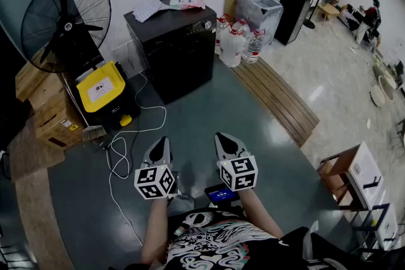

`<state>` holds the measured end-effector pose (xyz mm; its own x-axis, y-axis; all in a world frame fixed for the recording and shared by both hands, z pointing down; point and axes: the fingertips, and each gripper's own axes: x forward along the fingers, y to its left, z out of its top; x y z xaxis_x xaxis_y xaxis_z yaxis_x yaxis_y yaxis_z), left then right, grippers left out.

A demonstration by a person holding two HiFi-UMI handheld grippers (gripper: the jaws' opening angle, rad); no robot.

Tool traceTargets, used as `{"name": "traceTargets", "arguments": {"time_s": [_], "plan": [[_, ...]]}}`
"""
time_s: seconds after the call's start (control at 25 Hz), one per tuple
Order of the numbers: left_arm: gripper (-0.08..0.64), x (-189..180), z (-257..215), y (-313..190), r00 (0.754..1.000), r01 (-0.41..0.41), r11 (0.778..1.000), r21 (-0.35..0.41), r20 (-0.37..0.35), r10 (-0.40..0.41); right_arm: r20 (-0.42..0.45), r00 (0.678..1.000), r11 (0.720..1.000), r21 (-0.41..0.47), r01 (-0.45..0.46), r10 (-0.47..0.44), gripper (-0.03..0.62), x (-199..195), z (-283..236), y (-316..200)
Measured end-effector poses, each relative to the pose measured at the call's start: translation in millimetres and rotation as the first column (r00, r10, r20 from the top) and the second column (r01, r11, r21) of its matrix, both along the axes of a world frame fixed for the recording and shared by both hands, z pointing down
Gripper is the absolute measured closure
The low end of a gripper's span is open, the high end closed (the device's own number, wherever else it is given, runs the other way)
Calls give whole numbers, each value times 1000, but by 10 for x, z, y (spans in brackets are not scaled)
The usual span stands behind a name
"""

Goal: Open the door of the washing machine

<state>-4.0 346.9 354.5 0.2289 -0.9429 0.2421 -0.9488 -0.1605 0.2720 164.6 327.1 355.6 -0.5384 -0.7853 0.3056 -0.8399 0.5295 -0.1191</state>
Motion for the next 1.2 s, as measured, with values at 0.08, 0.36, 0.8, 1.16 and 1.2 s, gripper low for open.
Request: {"name": "traceTargets", "arguments": {"time_s": [0.08,0.36,0.8,1.16,1.2], "plan": [[557,14,0,-15,1000,1,1000,-2,2,-1,-2,1000,1000,-4,2,-2,591,17,19,-10],[557,59,14,-113,1000,13,1000,-11,-2,-13,0,1000,1000,-16,19,-19,591,79,62,-71],[425,171,155,-565,1000,4,1000,-14,21,-4,46,999,997,-76,24,-20,460,284,183,-483],[427,-366,719,-2095,1000,-17,998,-65,20,19,0,1000,992,-120,-27,28,463,-127,650,-1900],[425,-457,831,-2339,999,-31,996,-82,17,32,-13,999,989,-140,-41,40,463,-206,753,-2105]]}}
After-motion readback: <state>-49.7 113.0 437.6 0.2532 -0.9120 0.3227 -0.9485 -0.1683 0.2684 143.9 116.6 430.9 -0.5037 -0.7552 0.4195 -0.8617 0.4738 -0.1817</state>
